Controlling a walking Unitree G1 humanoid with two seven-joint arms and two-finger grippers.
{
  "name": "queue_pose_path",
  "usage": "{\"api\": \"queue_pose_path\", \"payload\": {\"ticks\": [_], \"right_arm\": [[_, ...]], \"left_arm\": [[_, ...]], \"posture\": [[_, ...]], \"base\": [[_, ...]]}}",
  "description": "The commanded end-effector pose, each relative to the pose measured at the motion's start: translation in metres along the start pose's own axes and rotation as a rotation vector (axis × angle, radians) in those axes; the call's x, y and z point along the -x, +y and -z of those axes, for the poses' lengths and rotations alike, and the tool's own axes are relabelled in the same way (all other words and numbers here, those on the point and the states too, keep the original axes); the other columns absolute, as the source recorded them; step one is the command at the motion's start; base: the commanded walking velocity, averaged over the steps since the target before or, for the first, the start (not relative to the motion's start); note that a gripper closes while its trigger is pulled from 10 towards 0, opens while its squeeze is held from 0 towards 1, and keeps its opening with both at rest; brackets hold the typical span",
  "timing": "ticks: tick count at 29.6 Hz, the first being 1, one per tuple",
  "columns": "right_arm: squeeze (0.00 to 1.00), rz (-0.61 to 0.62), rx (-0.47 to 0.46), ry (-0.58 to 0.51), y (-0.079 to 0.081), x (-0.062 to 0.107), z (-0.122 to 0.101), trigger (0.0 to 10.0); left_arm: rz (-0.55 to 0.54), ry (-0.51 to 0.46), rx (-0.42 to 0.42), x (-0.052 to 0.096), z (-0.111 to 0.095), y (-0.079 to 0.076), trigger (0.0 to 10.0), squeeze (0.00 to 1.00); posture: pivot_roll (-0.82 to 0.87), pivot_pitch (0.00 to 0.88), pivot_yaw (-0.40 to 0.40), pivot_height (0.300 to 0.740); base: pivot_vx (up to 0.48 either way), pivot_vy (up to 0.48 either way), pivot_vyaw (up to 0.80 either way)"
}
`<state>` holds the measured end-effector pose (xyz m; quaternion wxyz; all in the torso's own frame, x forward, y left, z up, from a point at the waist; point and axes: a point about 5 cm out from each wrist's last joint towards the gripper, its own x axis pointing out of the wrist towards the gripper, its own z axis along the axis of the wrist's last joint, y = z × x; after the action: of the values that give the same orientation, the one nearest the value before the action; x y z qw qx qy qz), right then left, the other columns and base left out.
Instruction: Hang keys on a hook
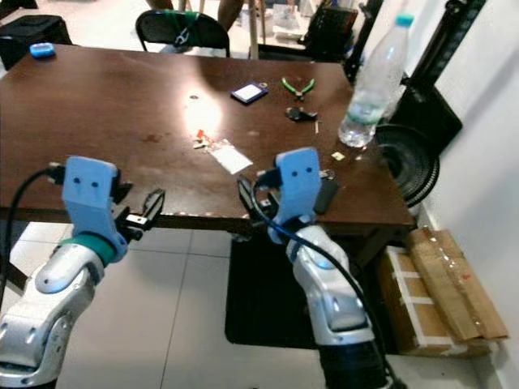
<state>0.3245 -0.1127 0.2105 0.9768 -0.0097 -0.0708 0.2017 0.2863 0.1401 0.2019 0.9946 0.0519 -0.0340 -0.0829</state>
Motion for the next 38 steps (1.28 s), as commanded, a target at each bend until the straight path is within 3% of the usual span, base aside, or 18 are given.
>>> {"api": "queue_pose_path", "payload": {"ticks": [1, 10, 15, 20, 38], "right_arm": [[0.0, 0.004, 0.005, 0.005, -0.003, -0.002, 0.001, 10.0], [0.0, -0.008, -0.001, -0.011, 0.001, -0.005, -0.002, 10.0], [0.0, 0.038, -0.076, -0.048, -0.002, -0.003, -0.003, 10.0], [0.0, 0.054, -0.085, -0.047, -0.002, -0.003, -0.002, 10.0], [0.0, 0.061, -0.085, -0.09, -0.002, -0.02, -0.013, 10.0]], "left_arm": [[0.003, 0.009, -0.017, 0.002, 0.003, 0.0, 10.0, 0.0], [-0.029, 0.021, 0.021, 0.003, 0.005, 0.003, 10.0, 0.0], [-0.047, 0.019, 0.065, -0.002, 0.004, 0.001, 10.0, 0.0], [-0.05, 0.014, 0.098, -0.003, 0.002, 0.003, 10.0, 0.0], [-0.088, -0.019, 0.047, -0.013, -0.01, 0.02, 10.0, 0.0]], "posture": [[-0.07, 0.068, -0.005, 0.74], [-0.07, 0.073, -0.013, 0.74], [-0.07, 0.083, 0.018, 0.74], [-0.07, 0.086, 0.021, 0.74], [-0.05, 0.142, 0.025, 0.74]], "base": [[0.0, 0.0, 0.0], [0.0, 0.0, 0.0], [0.0, 0.0, 0.0], [0.0, 0.0, 0.0], [0.0, 0.0, 0.0]]}}
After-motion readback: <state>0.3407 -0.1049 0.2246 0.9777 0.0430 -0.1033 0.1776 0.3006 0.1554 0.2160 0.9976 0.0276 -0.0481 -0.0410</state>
